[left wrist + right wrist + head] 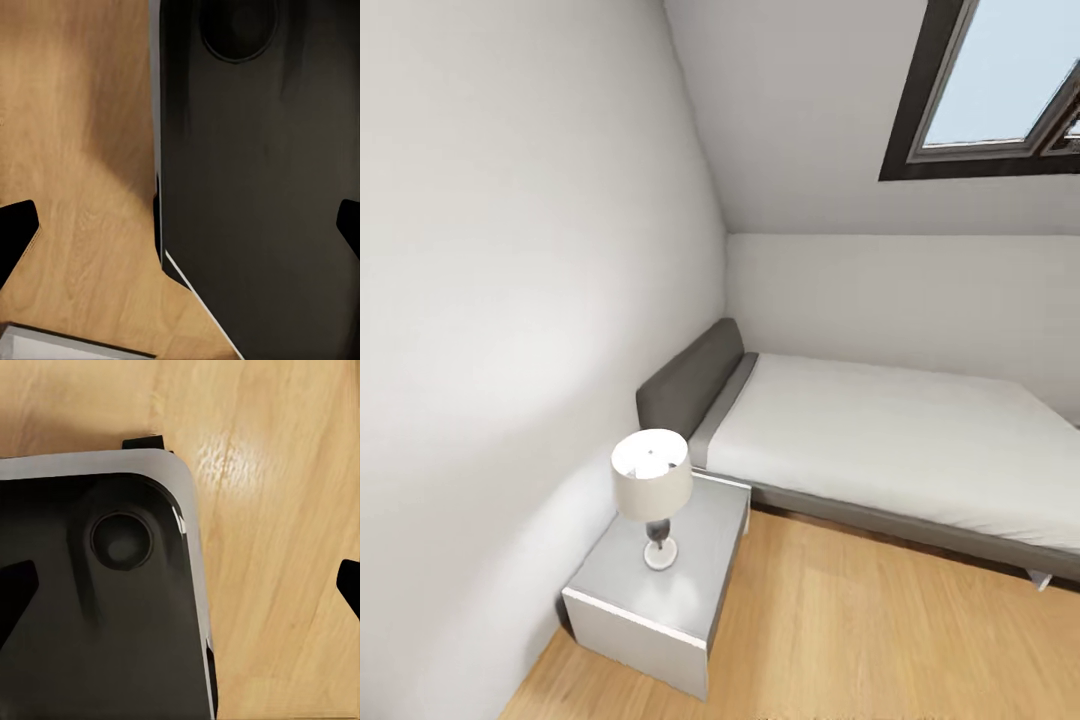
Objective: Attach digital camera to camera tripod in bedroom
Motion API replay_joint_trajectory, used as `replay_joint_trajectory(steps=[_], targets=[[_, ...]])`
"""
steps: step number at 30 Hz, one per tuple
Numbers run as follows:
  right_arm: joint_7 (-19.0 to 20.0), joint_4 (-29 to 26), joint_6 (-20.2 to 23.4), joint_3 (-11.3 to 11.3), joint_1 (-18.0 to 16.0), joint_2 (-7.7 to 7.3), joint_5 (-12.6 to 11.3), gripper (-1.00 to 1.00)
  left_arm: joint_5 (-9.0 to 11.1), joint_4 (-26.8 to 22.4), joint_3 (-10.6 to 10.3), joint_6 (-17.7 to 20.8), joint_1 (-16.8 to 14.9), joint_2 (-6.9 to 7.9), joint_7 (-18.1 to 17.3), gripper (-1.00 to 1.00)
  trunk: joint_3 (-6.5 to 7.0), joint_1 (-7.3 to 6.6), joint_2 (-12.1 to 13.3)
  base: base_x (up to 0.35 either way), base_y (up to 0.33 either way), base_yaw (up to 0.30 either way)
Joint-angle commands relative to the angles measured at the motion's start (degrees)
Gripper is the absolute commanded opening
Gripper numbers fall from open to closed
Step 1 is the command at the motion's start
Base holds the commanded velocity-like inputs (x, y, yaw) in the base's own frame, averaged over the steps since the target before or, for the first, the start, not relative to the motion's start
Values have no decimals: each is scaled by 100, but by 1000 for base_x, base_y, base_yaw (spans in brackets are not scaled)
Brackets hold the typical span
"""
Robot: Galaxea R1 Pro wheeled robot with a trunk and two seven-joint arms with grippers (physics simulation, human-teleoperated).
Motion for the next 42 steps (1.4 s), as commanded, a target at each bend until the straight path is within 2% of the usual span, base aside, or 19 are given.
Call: replay_joint_trajectory(steps=[1, 22, 42], targets=[[3, -3, -13, -32, 0, 1, -1, 100, 2, -11, 3, -6, 5, 0, 0, 100, -3, 0, -2, 0, 0, -300], [3, -3, -29, -32, 0, 0, -1, 100, 2, -11, 4, 0, 5, -3, 0, 100, -3, 0, -2, 0, 0, -300], [3, -3, -254, -32, 0, 0, -1, 100, 2, -11, 4, 3, 5, -3, 0, 100, -3, 0, -2, 0, 0, -300]])
